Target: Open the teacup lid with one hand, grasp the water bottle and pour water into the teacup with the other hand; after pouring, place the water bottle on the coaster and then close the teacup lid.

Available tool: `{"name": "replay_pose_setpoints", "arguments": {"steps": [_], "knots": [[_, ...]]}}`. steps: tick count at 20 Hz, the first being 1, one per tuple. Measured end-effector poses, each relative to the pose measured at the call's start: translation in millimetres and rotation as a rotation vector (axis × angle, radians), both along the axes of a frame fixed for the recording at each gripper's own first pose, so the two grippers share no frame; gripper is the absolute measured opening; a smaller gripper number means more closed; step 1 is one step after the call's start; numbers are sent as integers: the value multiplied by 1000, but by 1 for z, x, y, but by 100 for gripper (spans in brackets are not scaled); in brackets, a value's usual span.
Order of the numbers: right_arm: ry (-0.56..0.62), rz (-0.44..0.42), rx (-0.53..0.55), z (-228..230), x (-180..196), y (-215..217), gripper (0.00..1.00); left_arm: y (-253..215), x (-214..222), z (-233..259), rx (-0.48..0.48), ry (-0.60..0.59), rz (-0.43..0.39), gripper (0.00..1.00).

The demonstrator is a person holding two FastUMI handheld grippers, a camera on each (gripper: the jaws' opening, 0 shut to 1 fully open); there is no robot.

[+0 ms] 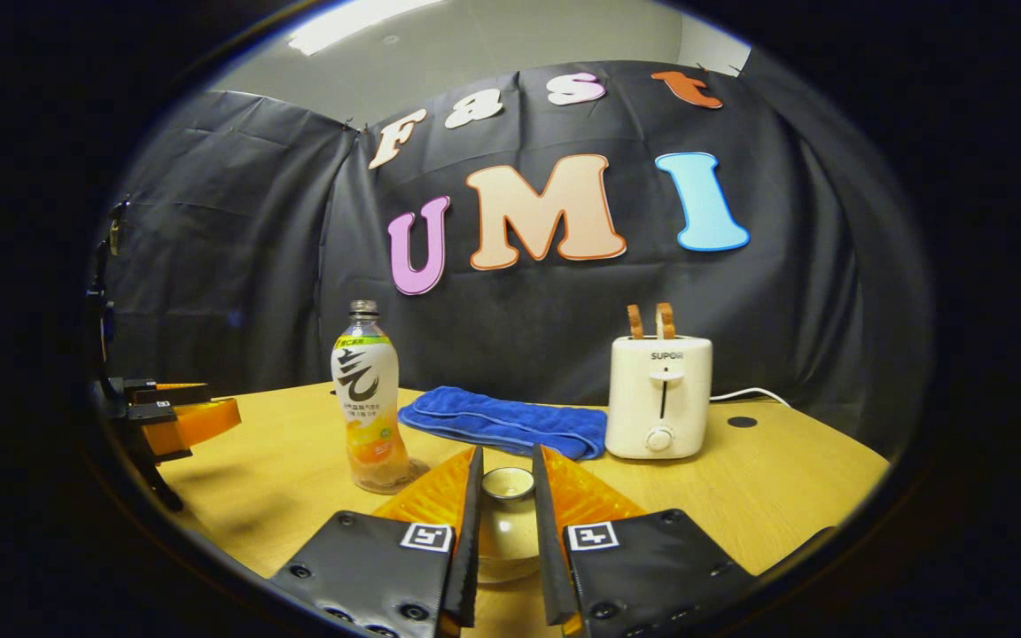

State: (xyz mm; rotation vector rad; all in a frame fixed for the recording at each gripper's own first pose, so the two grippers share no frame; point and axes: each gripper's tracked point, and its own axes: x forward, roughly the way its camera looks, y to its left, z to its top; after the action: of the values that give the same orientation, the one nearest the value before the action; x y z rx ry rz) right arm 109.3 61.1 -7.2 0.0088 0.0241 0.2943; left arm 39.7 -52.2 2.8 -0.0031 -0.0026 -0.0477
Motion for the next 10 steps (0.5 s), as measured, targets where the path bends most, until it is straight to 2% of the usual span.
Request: {"name": "replay_pose_setpoints", "arguments": {"steps": [4,10], "knots": [[81,52,-19,-15,9,11,33,-4,-1,0,1,1,-6,95],[137,48,-45,-23,12,13,33,-4,0,-1,2,1,-7,95]]}}
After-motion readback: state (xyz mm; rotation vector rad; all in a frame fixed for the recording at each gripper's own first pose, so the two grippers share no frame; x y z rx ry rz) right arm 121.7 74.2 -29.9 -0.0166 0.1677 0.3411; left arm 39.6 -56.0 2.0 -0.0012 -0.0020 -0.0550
